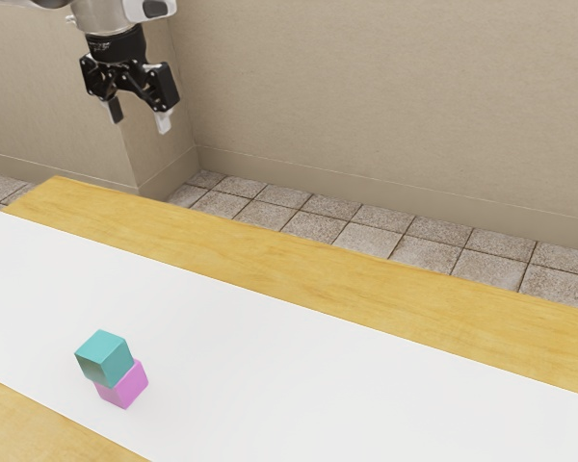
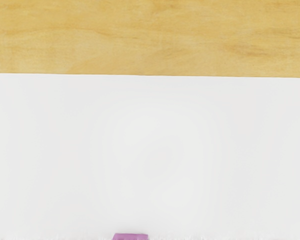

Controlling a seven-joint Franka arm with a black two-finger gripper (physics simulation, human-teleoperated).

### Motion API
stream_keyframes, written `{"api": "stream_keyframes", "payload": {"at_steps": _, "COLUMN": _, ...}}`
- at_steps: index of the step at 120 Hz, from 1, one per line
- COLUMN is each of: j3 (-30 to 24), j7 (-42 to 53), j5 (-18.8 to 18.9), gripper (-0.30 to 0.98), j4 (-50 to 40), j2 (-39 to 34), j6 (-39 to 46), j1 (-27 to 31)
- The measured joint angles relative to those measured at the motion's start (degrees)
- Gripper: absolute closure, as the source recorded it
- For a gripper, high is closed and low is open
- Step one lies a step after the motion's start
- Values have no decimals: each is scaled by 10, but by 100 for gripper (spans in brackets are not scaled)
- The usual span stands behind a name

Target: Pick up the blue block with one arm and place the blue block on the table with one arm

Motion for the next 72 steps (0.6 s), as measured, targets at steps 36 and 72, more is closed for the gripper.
{"api": "stream_keyframes", "payload": {"at_steps": 36, "j3": -8, "j7": -6, "j5": 0, "gripper": 0, "j4": 126, "j2": -1, "j6": -52, "j1": 9}}
{"api": "stream_keyframes", "payload": {"at_steps": 72, "j3": -30, "j7": -9, "j5": 1, "gripper": 0, "j4": 159, "j2": 23, "j6": -87, "j1": 23}}
